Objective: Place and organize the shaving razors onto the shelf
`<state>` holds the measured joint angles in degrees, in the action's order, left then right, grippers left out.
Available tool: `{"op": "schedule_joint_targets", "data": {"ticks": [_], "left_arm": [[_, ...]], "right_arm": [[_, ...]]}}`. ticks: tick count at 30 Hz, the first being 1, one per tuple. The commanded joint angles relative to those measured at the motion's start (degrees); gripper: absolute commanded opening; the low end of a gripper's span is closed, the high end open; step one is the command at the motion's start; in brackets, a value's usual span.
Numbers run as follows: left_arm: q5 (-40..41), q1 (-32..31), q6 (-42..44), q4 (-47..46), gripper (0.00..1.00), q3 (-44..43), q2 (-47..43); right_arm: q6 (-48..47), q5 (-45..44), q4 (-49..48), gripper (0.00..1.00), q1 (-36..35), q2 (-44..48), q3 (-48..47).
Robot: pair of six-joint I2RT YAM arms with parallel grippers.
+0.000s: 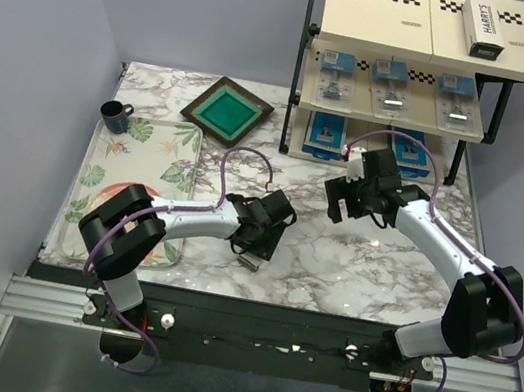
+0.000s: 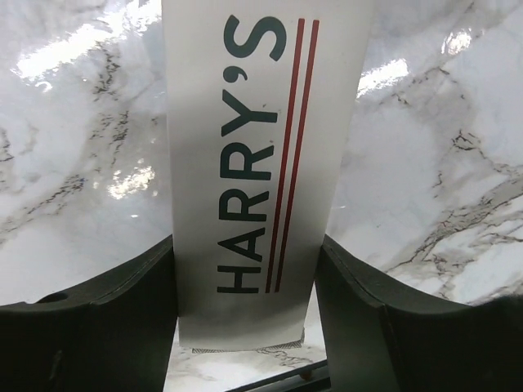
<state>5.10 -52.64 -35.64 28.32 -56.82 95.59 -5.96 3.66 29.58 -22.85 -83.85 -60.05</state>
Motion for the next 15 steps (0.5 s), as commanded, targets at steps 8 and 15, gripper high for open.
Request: {"op": "schedule_joint_targets", "data": {"ticks": [8,15], "left_arm": [[3.5,0.3,16.7,-4.3,0.55,-5.9,-6.5],[0.7,2.4,30.4,0.3,0.62,-23.9,-8.0]], "right_arm": [[-2.7,-0.5,2.1,0.95,0.5,-1.0,-4.5],[-6.3,-3.3,4.4,0.95,2.6,-0.4,-4.6]]}}
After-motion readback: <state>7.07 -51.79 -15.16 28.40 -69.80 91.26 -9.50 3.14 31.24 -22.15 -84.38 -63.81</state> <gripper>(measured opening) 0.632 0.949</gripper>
